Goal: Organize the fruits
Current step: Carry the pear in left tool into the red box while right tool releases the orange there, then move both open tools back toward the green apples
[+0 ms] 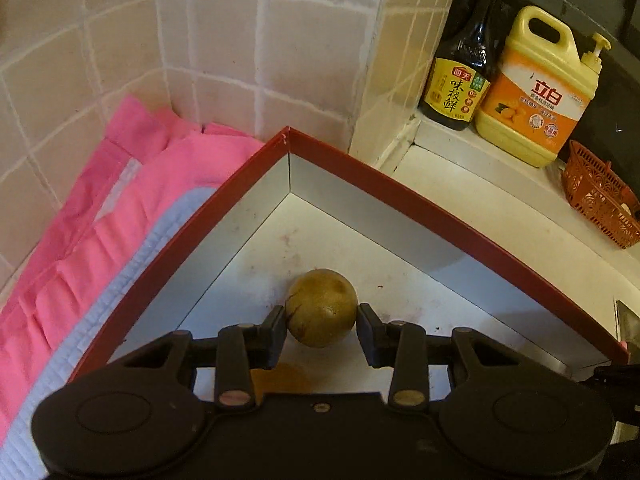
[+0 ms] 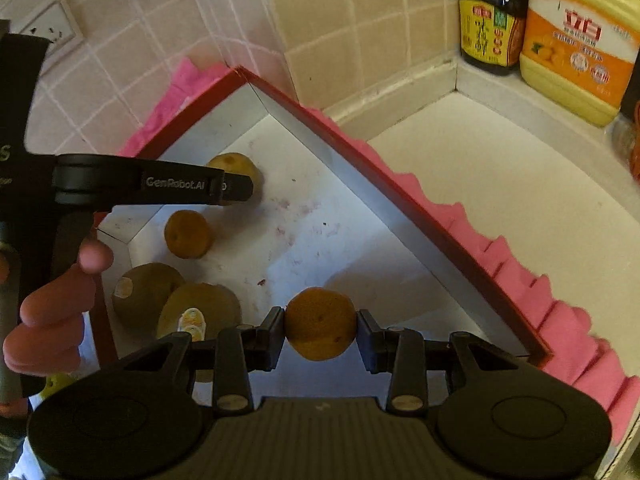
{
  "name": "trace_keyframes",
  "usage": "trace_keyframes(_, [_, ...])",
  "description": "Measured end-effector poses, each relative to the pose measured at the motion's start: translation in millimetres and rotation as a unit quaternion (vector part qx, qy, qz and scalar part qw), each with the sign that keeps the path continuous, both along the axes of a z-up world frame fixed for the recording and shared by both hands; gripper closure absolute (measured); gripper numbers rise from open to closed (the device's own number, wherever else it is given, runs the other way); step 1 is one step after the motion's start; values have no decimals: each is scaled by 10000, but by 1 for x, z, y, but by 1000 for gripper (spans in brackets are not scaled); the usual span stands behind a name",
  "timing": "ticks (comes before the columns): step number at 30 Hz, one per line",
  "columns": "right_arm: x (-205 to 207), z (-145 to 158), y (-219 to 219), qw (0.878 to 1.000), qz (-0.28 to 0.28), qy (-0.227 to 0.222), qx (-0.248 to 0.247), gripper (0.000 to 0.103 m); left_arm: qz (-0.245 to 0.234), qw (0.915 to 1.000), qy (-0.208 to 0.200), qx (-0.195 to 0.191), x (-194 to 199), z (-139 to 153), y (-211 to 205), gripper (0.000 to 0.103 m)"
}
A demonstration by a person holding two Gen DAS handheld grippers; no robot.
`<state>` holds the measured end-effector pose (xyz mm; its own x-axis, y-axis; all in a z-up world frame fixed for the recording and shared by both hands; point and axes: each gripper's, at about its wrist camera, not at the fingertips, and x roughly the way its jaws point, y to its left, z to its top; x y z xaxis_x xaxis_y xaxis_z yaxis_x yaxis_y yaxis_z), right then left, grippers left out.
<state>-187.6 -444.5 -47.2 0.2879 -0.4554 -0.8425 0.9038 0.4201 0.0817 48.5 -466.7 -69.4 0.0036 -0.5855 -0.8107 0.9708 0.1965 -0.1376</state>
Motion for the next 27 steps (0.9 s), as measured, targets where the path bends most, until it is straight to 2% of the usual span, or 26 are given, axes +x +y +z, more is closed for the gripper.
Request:
trace_keyframes(6, [3,-4,-3,9999,2,125,-39,62,-64,10000,-69,-24,-2,0,-2,55])
trace_keyframes(8, [2,-4,-3,9999,-2,113,-14,62,-107,9999,-31,-47,-4,1,-1,43])
trace_keyframes(9, [2,-4,-3,9999,-21,100,-1,62,-137,9999,-4,-99,-5,2,0,32])
trace_keyframes(10, [1,-3,-3,10000,-45,76,3,62,-155,9997,-18,-163,-6,5,2,28])
trace_keyframes(14, [-7,5,1,9999,-104,-48,-54,52,-203,9995,-71,-250,-10,14,8,28])
trace_keyframes(21, [-15,31,16,9994,-83,-163,-281,52,-167,9985,-135,-512,-17,41,37,28])
trace_keyframes(27, [-5,59,39,9981,153,-337,-497,52,231,9957,-263,-858,-8,78,97,27])
